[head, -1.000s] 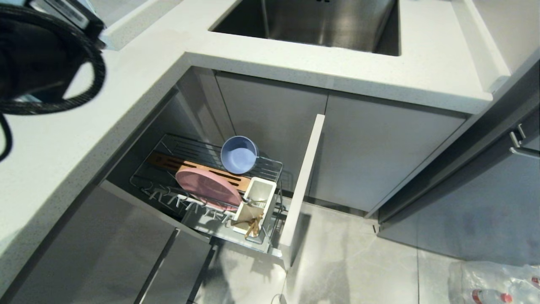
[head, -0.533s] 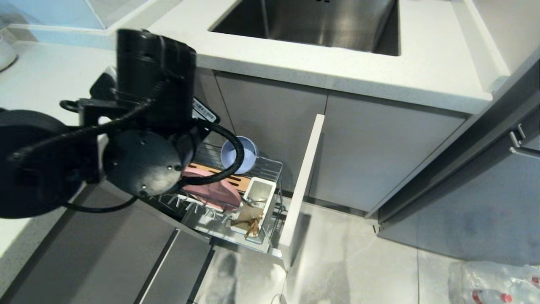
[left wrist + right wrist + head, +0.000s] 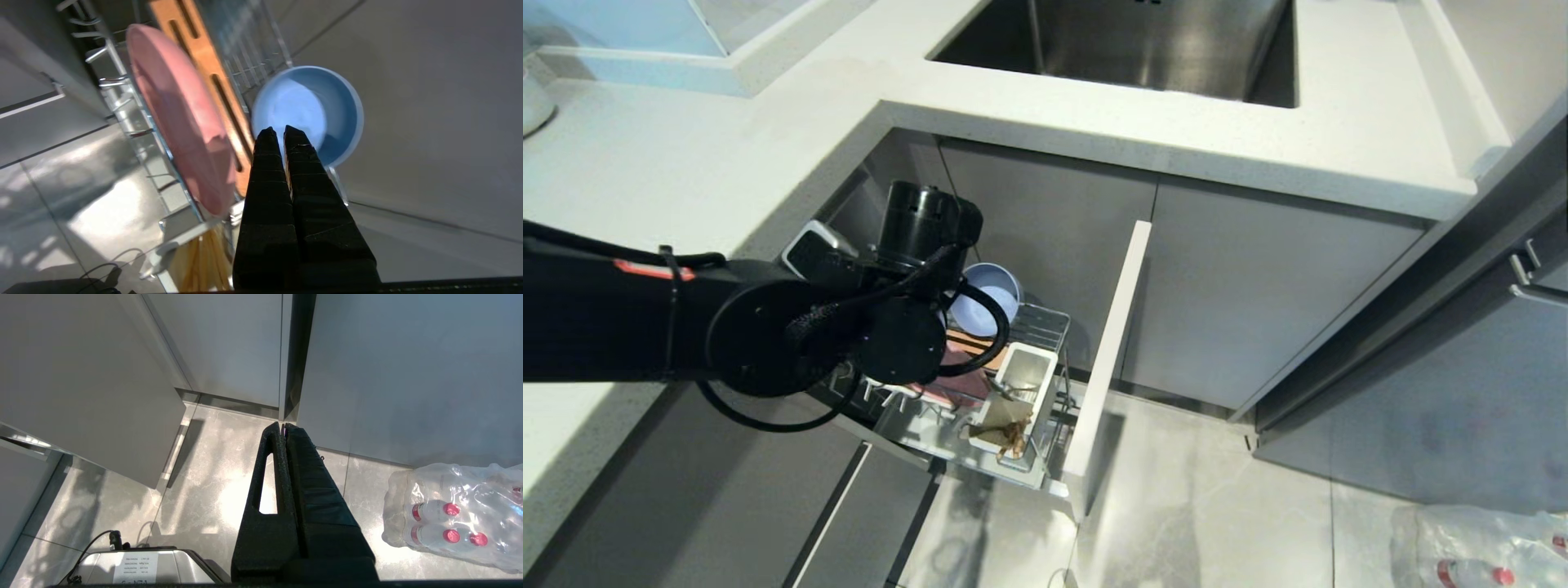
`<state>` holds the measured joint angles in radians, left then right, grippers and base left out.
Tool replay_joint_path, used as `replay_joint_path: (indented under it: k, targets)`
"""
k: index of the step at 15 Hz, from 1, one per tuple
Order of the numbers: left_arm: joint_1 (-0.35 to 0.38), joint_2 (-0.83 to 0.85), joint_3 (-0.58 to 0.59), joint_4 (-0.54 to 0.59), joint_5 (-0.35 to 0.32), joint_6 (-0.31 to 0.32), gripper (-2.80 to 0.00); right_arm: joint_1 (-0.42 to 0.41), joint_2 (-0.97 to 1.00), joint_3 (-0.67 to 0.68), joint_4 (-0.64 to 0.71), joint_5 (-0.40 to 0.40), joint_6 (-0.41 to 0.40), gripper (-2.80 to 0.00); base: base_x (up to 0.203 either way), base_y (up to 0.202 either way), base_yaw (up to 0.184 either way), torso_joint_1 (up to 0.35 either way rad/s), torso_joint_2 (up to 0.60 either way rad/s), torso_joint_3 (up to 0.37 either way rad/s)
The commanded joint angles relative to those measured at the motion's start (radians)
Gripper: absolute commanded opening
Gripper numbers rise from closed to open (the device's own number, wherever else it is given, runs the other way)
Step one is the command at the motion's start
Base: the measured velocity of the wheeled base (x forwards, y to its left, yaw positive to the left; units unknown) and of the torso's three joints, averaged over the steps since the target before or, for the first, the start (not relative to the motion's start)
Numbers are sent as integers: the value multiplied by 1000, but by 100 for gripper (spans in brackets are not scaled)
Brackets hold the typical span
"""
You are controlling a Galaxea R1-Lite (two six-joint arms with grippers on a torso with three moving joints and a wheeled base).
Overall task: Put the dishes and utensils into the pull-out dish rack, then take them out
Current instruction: Take the plate out of the cupboard
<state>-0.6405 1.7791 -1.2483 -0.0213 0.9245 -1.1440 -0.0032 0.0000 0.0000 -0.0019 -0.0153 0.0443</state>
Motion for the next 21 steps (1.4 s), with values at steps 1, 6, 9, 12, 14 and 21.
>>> replay_joint_path:
  k: [1,6,9,12,14,21]
  targets:
    - [9,19,-3,31,5,-18,-280,0,0,0,-1,0,0,-280,0,0,0,0,0,0]
    - [38,33,-19,164,-1,-116,-280,0,0,0,-1,-1,0,-280,0,0,0,0,0,0]
    - [51,48,-20,177,-4,-123,-280,0,0,0,-1,-1,0,-280,0,0,0,0,0,0]
    - [49,49,-32,176,0,-125,0,0,0,0,-1,0,0,-280,0,0,0,0,0,0]
    - [47,49,-31,191,0,-145,0,0,0,0,-1,0,0,-280,0,0,0,0,0,0]
    - [52,85,-31,230,-4,-189,0,0,0,0,-1,0,0,-280,0,0,0,0,0,0]
